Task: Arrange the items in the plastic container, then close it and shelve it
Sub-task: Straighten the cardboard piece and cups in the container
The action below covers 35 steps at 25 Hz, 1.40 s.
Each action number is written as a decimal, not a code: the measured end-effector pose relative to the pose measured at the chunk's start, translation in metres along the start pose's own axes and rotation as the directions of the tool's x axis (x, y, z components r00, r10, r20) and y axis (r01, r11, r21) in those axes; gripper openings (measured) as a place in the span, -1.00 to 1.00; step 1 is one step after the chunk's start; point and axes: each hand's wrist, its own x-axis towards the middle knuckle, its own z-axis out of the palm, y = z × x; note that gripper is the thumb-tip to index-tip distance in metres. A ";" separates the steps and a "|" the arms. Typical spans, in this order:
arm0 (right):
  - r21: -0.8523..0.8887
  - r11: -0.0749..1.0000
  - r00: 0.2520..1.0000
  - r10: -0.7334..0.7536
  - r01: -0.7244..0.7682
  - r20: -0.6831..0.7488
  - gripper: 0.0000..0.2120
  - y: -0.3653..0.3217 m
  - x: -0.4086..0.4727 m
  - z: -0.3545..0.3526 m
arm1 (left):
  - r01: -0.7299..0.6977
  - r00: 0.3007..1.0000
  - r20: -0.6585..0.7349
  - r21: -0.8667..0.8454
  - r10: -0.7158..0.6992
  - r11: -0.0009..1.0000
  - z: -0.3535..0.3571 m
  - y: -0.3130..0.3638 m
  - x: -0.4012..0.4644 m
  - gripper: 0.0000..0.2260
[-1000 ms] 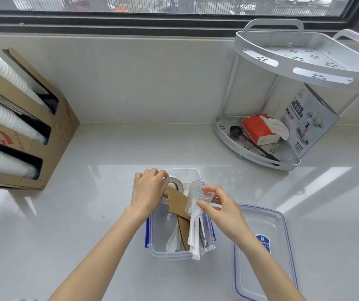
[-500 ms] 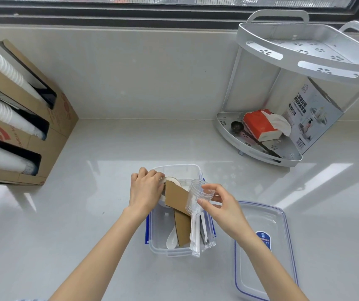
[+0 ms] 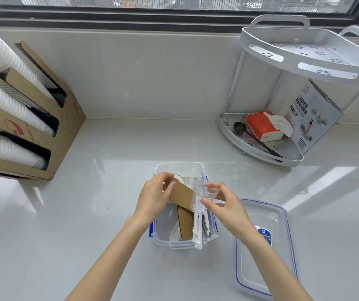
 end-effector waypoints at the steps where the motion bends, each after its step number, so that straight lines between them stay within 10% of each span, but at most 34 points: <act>1: 0.002 1.000 1.000 -0.005 0.005 -0.001 -0.71 0.000 -0.001 0.000 | 0.019 1.000 -0.004 -0.011 -0.019 1.000 0.001 0.000 -0.003 -0.85; 20: 0.014 1.000 1.000 -0.012 0.012 -0.018 -0.71 0.004 -0.008 -0.002 | 0.204 0.932 0.218 0.344 -0.289 0.917 0.024 0.011 -0.025 -0.61; 35: 0.060 0.998 1.000 -0.010 0.009 0.008 -0.83 -0.008 -0.010 0.002 | 0.332 0.942 0.052 -0.273 -0.331 0.903 -0.026 0.005 -0.041 -0.92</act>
